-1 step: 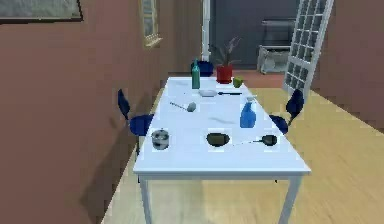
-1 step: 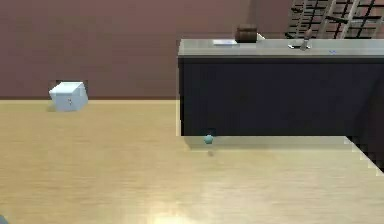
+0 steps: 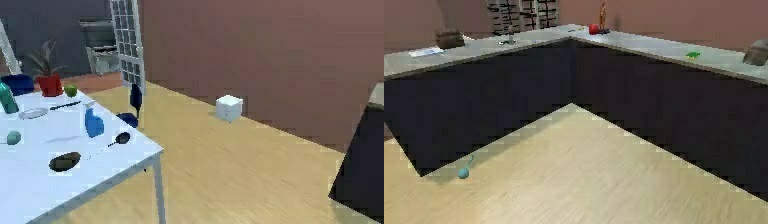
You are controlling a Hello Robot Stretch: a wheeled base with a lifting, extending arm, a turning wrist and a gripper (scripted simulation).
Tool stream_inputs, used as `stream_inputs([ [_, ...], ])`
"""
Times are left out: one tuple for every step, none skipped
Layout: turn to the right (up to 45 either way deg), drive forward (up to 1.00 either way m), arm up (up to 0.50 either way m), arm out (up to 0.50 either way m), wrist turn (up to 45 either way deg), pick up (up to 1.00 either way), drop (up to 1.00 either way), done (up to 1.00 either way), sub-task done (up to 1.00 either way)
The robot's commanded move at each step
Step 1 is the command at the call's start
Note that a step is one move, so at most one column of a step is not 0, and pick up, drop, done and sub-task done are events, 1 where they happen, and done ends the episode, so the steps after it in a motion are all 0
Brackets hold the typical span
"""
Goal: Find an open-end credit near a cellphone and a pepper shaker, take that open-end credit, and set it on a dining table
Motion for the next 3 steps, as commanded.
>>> stream_inputs([
  [45.0, 0.00, 0.00, 0.00, 0.0, 0.00, 0.00, 0.00, 0.00],
  [30.0, 0.00, 0.00, 0.00, 0.0, 0.00, 0.00, 0.00, 0.00],
  [0.0, 1.00, 0.00, 0.00, 0.0, 0.00, 0.00, 0.00, 0.00],
])
